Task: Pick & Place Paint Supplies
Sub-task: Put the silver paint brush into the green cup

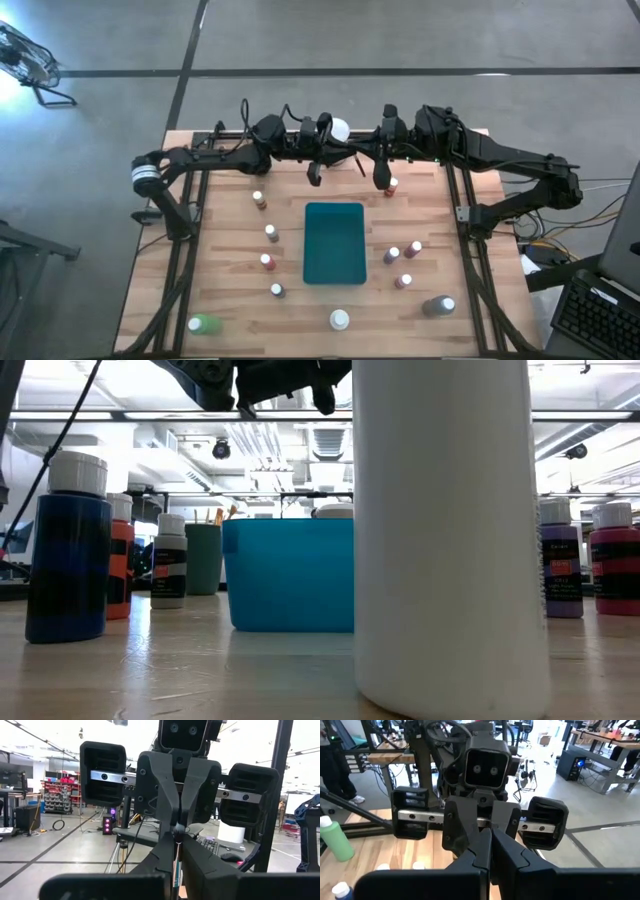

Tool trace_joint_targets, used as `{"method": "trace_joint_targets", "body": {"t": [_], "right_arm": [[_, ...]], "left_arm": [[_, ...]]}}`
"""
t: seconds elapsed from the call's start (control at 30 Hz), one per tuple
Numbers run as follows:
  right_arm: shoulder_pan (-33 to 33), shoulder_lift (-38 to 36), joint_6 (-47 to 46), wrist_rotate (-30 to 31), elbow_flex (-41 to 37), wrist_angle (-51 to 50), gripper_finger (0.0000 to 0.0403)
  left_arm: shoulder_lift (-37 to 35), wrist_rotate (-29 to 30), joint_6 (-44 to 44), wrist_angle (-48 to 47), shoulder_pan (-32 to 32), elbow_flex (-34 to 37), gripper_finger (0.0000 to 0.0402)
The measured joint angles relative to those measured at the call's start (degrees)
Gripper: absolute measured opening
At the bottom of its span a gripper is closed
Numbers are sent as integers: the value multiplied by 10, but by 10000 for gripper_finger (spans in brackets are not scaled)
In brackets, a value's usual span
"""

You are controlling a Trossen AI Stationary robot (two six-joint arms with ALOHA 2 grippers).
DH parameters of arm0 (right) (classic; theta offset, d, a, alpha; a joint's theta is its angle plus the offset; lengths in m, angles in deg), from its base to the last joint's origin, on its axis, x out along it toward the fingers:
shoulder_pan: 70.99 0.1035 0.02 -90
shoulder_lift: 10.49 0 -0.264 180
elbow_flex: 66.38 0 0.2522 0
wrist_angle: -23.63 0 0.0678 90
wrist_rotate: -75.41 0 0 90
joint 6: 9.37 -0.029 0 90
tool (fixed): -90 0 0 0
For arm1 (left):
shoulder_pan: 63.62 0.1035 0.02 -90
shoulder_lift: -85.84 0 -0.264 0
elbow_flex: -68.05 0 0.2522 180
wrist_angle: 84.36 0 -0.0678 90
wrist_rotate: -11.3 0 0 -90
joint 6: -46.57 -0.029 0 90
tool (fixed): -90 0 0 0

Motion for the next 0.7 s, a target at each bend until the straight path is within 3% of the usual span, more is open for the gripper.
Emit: {"method": "trace_joint_targets", "body": {"t": [0.23, 0.33, 0.43, 0.53, 0.7], "right_arm": [[0, -5, -3, 6, 11, 1, 56], [-1, -15, 0, 8, 11, -16, 87], [-2, -33, 1, 48, 12, -48, 110], [-2, -51, -3, 99, 12, -95, 125], [-2, -75, -59, 184, 12, -192, 144]], "left_arm": [[-1, -4, -2, -12, -1, 0, 16], [-14, -1, -15, -61, 4, 0, 16], [-48, 27, -58, -136, 4, 0, 16], [-97, 96, -126, -234, 1, 0, 16], [-185, 278, -202, -373, -24, 0, 16]]}}
